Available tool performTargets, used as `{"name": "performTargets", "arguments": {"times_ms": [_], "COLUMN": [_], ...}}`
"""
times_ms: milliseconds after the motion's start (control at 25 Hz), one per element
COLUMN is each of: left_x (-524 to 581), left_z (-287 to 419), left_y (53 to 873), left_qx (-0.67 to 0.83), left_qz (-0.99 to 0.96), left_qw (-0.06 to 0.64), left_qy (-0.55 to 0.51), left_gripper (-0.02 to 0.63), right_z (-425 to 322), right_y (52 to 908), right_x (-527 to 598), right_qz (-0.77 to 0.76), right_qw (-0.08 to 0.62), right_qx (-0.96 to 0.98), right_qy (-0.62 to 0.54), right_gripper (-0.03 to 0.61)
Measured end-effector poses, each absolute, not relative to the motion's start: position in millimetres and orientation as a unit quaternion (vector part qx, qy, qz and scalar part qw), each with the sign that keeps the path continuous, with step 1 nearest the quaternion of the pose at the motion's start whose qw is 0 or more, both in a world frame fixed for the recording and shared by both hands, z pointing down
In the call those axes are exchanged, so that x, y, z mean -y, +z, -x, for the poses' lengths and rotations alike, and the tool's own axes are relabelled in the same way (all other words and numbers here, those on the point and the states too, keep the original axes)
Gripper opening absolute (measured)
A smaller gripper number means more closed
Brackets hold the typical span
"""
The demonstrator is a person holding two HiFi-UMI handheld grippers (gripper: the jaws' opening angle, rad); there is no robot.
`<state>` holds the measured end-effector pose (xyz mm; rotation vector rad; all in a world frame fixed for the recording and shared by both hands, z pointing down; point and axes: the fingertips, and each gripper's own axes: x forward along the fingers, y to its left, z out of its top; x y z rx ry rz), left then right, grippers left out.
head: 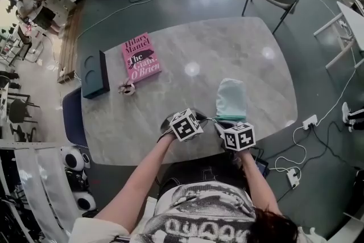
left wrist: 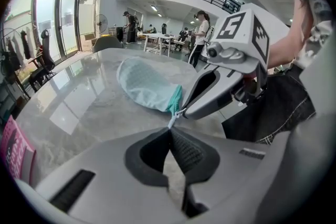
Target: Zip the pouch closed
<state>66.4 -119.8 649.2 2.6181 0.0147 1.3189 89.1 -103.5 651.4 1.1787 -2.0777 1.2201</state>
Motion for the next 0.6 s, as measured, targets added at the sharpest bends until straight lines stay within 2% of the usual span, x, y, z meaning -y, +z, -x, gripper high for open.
{"name": "performTargets", "arguments": {"times_ms": [200,400,600], "left_x": [114.9,110.3,104.2], "left_z": [-68.0,-71.8,-75.0], "left_y": [647.5,653.0,657.9], "left_qx": [-0.020,-0.024,-0.036], "left_qz": [-0.888,-0.894,-0.895], "left_qw": [0.084,0.031,0.040], "left_qy": [0.452,0.446,0.442], "left_gripper": [0.012,0.014,0.014], "right_z": [-91.8,-89.9,-91.5], "right_y": [647.6,642.5,645.1], "right_x": [100.8,97.6,93.0], "right_qz": [-0.426,-0.419,-0.414], "right_qw": [0.214,0.239,0.253], "right_qx": [0.747,0.757,0.758], "right_qy": [0.463,0.441,0.435], "right_gripper": [0.003,0.002,0.002]}}
